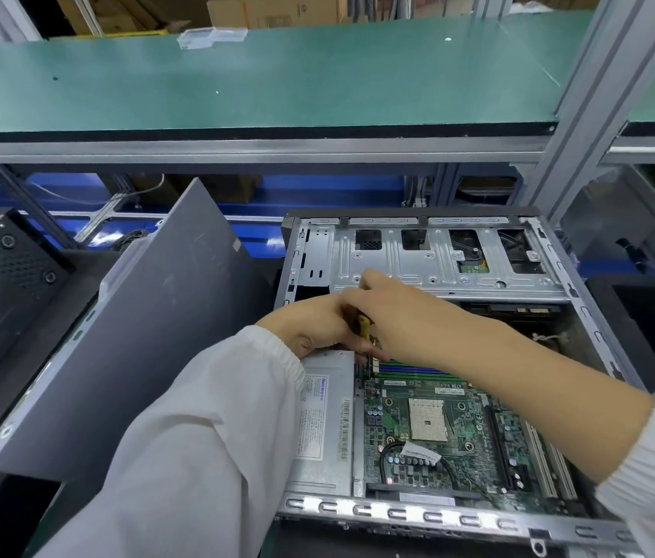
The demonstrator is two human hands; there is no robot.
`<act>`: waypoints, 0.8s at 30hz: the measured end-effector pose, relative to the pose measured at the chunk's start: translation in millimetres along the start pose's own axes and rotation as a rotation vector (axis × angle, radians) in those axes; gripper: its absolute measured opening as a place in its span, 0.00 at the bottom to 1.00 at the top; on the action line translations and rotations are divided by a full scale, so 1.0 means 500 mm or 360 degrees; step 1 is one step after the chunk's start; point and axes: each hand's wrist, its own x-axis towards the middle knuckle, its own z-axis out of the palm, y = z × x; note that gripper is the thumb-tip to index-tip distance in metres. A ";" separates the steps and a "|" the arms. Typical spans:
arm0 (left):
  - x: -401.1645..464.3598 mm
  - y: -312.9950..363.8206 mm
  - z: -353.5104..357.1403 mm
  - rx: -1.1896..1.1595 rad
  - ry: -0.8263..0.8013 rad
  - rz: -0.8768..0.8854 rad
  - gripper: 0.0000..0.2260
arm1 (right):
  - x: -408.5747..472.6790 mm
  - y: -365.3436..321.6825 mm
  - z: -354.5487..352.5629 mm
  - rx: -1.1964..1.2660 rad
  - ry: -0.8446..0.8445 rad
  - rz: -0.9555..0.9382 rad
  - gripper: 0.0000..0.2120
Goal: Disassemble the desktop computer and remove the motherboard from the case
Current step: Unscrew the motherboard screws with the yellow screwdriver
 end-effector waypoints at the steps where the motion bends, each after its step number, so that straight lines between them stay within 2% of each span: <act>1: 0.000 0.000 0.000 0.0009 0.0003 0.0010 0.14 | -0.001 0.000 0.003 0.0011 0.0061 0.0026 0.13; 4: -0.001 -0.002 0.001 -0.0015 -0.0051 -0.0002 0.14 | 0.003 -0.002 0.011 -0.0156 0.0273 0.0179 0.15; 6: -0.001 -0.002 0.001 -0.0040 -0.0051 -0.0014 0.13 | 0.006 -0.003 0.010 -0.0284 0.0267 0.0208 0.13; 7: -0.001 -0.002 0.001 -0.0045 -0.0033 -0.0009 0.13 | 0.007 -0.004 0.009 -0.0275 0.0218 0.0187 0.12; 9: 0.001 -0.002 0.002 -0.0046 0.0020 0.0017 0.15 | 0.004 0.000 0.010 -0.0072 0.0101 0.0112 0.15; 11: 0.002 -0.004 0.002 -0.0035 0.0039 0.0030 0.16 | -0.001 0.002 0.006 0.0113 0.0093 0.0093 0.17; 14: 0.000 -0.004 0.000 -0.0007 -0.0023 0.0010 0.14 | -0.002 0.000 0.007 -0.0052 0.0287 0.0243 0.15; 16: -0.002 -0.003 -0.001 -0.0018 -0.0037 -0.0006 0.13 | 0.002 0.000 0.004 -0.0200 0.0283 0.0271 0.14; 18: -0.005 0.001 0.002 -0.0042 -0.0026 -0.0015 0.14 | 0.006 0.001 0.002 -0.0156 0.0170 0.0202 0.11; 20: -0.006 0.004 0.003 -0.0053 -0.0028 -0.0016 0.16 | 0.004 0.007 -0.003 0.0020 0.0068 0.0167 0.17; 22: -0.008 0.005 0.003 -0.0023 -0.0078 -0.0011 0.13 | 0.002 0.010 -0.011 0.0104 0.0121 0.0174 0.17; 24: -0.010 0.008 0.004 -0.0005 -0.0097 -0.0019 0.12 | 0.003 0.008 -0.012 -0.0020 0.0240 0.0228 0.16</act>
